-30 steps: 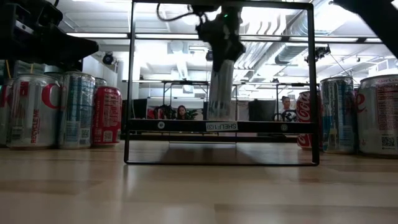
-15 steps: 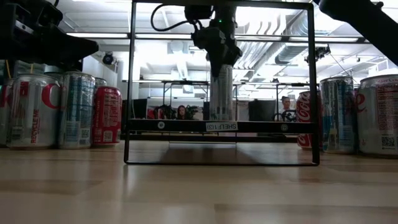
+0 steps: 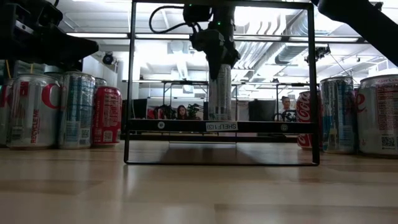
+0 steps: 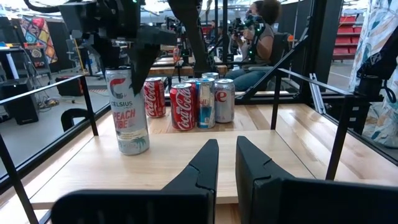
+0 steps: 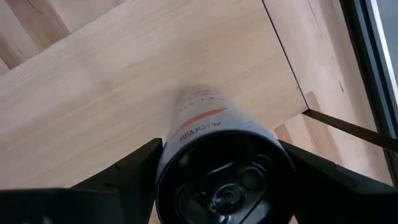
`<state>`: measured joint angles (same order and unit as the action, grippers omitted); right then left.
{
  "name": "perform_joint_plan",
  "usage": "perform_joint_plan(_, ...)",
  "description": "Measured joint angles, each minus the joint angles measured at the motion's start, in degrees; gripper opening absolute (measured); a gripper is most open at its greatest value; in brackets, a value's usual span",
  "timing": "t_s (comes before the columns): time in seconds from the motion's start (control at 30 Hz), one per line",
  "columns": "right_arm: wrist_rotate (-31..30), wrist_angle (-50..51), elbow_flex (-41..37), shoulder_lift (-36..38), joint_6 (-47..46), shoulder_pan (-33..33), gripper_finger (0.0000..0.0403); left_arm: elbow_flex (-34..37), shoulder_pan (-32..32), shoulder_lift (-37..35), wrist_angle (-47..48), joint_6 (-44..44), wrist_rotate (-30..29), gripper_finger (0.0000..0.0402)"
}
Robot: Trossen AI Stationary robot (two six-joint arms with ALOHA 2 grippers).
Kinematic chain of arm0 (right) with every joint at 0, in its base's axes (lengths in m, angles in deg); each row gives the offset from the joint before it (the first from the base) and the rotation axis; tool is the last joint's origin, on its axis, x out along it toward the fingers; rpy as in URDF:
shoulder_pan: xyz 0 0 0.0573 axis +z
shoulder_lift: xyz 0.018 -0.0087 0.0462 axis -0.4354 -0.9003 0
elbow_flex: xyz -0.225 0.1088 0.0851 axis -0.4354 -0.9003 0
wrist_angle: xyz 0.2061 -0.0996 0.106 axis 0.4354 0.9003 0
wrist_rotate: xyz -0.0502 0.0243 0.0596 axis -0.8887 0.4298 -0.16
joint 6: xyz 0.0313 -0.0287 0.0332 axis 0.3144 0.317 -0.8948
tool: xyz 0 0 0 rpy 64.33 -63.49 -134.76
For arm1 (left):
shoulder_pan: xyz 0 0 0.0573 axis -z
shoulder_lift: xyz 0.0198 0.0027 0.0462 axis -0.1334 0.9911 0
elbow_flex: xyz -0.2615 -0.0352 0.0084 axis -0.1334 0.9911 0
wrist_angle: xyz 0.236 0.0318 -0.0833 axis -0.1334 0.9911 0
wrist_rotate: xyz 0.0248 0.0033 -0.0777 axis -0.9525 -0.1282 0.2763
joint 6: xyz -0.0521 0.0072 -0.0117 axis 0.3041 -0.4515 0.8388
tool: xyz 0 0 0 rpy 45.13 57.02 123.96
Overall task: Place canned beverage on shelf
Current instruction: Put the top right white/pink soda can on the shelf
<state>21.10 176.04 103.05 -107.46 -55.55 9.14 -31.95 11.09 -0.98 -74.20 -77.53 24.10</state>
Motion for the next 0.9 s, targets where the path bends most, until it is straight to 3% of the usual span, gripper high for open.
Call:
perform_joint_plan(0.3, -0.1, -1.5, 0.0, 0.0, 4.2, -0.1, 0.0284, 0.0, 0.0, 0.0, 0.0, 0.0, 0.0, 0.0005)
perform_joint_plan(0.9, 1.6, -0.7, 0.1, 0.1, 2.3, -0.1, 0.0297, 0.0, 0.0, 0.0, 0.0, 0.0, 0.0, 0.0005)
